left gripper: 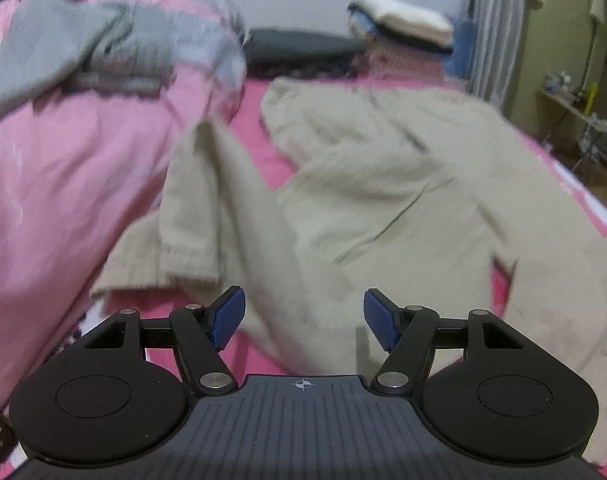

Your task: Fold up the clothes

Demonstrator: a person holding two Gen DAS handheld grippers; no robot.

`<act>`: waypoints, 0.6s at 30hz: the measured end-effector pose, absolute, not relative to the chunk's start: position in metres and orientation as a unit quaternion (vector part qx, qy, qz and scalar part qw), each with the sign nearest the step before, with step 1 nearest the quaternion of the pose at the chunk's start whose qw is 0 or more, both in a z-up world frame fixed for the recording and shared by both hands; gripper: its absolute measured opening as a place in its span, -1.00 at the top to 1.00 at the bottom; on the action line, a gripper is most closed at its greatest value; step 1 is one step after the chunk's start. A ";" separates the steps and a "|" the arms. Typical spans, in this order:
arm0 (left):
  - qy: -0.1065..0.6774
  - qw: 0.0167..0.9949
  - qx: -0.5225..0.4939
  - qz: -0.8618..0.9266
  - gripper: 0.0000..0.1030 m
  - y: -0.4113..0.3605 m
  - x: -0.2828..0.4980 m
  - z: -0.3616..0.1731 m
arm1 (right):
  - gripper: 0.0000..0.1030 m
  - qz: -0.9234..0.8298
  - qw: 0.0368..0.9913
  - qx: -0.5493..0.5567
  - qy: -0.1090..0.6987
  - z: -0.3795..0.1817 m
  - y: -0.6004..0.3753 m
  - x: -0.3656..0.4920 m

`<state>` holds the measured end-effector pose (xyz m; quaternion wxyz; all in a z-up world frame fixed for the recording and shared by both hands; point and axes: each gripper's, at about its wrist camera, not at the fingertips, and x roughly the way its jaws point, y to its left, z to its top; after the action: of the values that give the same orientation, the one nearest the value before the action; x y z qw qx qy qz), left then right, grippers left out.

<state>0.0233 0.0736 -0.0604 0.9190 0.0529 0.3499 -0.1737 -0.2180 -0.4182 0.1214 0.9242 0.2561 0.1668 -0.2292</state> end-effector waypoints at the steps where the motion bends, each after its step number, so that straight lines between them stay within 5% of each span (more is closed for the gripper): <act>1: 0.341 0.921 0.056 -0.181 -0.28 0.069 0.020 -0.056 | 0.70 -0.231 0.929 0.237 0.167 0.125 -0.423 -0.214; 12: 0.329 0.886 0.093 -0.313 -0.29 -0.007 0.002 -0.053 | 0.45 -0.097 0.944 0.118 0.293 0.033 -0.427 -0.112; 18: 0.334 0.845 0.080 -0.410 -0.29 -0.045 0.006 -0.057 | 0.42 -0.045 0.909 0.150 0.386 -0.041 -0.408 -0.085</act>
<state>0.0061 -0.0455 -0.0574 0.8448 0.0803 0.3345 -0.4099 -0.0855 -0.4082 -0.0414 0.9091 0.1502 0.3859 -0.0446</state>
